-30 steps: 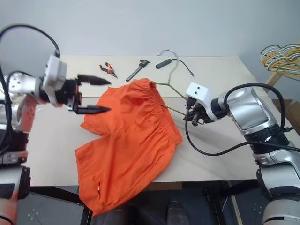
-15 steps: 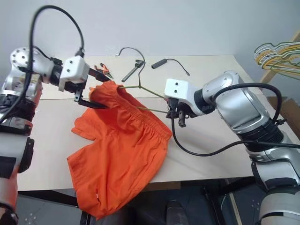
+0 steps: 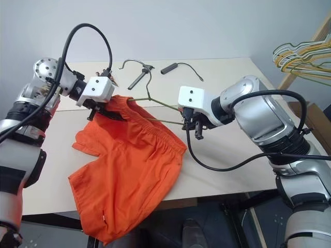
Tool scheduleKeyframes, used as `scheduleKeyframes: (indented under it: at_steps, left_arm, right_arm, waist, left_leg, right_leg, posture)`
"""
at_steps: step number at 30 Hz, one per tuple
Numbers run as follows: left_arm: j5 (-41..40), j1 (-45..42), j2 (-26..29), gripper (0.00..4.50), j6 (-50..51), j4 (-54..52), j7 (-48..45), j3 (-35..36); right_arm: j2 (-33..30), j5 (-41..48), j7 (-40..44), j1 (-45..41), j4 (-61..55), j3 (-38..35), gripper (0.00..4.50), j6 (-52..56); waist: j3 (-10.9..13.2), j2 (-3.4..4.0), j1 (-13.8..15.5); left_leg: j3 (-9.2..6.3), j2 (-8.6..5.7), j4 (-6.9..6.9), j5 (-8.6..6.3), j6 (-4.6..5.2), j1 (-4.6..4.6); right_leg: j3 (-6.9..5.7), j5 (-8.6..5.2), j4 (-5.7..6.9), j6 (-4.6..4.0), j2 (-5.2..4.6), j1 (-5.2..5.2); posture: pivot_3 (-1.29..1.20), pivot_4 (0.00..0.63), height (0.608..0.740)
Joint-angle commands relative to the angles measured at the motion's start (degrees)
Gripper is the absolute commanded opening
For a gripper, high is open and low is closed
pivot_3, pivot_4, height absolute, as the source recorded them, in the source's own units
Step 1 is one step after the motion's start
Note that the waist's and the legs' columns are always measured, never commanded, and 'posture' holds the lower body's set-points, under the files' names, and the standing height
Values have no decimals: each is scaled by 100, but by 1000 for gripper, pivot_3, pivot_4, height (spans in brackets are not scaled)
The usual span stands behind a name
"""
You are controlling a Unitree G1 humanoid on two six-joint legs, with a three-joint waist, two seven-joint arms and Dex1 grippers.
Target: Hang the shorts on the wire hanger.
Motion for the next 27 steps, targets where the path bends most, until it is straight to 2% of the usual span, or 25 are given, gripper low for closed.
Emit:
scheduleKeyframes:
  at_steps: [1, 5, 6, 8, 10, 11, 12, 17, 20, 24, 27]
  left_arm:
    - [-206, -36, 54, 29, 32, -86, -21, 77]
    - [-231, 32, 33, 6, 211, -96, -21, 238]
    - [-258, 48, 7, 6, 306, -78, -21, 334]
    - [-374, 92, -4, 6, 515, -106, -21, 448]
    - [-449, 157, 5, 6, 746, -159, -21, 572]
    - [-476, 191, 15, 6, 840, -183, -21, 625]
    - [-494, 218, 24, 6, 918, -206, -21, 665]
    - [-433, 449, 114, 6, 1089, -348, -21, 874]
    - [-403, 557, 161, 6, 1135, -435, -21, 954]
    - [-385, 623, 206, 6, 1173, -528, -21, 1004]
    - [-382, 591, 215, 6, 1195, -517, -21, 1023]
  right_arm:
    - [-33, -40, -17, -211, -176, -111, 0, 111]
    - [-100, -140, -39, -58, -282, -138, 0, -101]
    - [-144, -179, -79, -4, -286, -159, 443, -117]
    - [-273, -234, -152, 114, -297, -245, 762, -138]
    - [-425, -126, -248, 239, -290, -550, 1404, 66]
    - [-490, -64, -310, 298, -286, -721, 1532, 195]
    - [-552, -17, -359, 354, -288, -859, 1946, 282]
    - [-1086, 321, -679, 1133, -361, -2095, 3468, 741]
    - [-1320, 705, -673, 2152, -568, -3068, 4429, 858]
    - [-1057, 1250, -796, 3281, -1009, -3960, 4429, 960]
    - [-147, 1593, -1382, 3995, -1515, -4008, 4429, 1186]
  waist:
    - [0, 0, -5]
    - [0, 0, -10]
    - [0, 0, -11]
    - [0, 0, -11]
    - [0, 0, -8]
    - [0, 0, -8]
    - [0, 0, -5]
    - [1, 0, 0]
    - [2, -1, 17]
    - [2, -2, 18]
    - [0, -6, -13]
  left_leg:
    - [0, 0, 4, -1, 1, 0]
    - [0, 0, 6, -1, 1, 2]
    - [0, 0, 6, 0, 1, 2]
    - [0, 0, 7, -1, 1, 1]
    - [-1, 0, 9, -1, 1, 0]
    - [-1, 0, 10, -1, 1, -2]
    - [-2, 0, 11, -1, 2, -5]
    - [-4, 0, 20, -8, 13, -11]
    - [-4, 1, 21, -9, 15, -9]
    - [-5, 0, 27, -10, 18, -7]
    - [-3, 2, 31, -12, 21, 12]
  right_leg:
    - [1, 0, 6, 0, 0, 0]
    - [3, 0, 15, 0, 0, -2]
    - [3, 0, 15, 0, 0, -2]
    - [3, 0, 15, 0, 0, -2]
    - [3, 0, 15, 0, -1, -2]
    - [3, 0, 15, 0, -1, -3]
    - [1, 0, 14, 0, -1, -5]
    - [0, 0, 14, 0, -1, -5]
    - [0, -1, 16, 0, 0, -3]
    - [1, -1, 16, 1, 0, 2]
    - [11, -1, 14, 1, 5, 12]
  posture:
    - [-107, 40, 740]
    - [-113, 44, 740]
    - [-121, 47, 740]
    - [-126, 50, 740]
    - [-128, 54, 740]
    - [-130, 56, 740]
    - [-130, 56, 740]
    - [-138, 75, 740]
    - [-137, 82, 740]
    - [-130, 85, 740]
    - [-128, 82, 740]
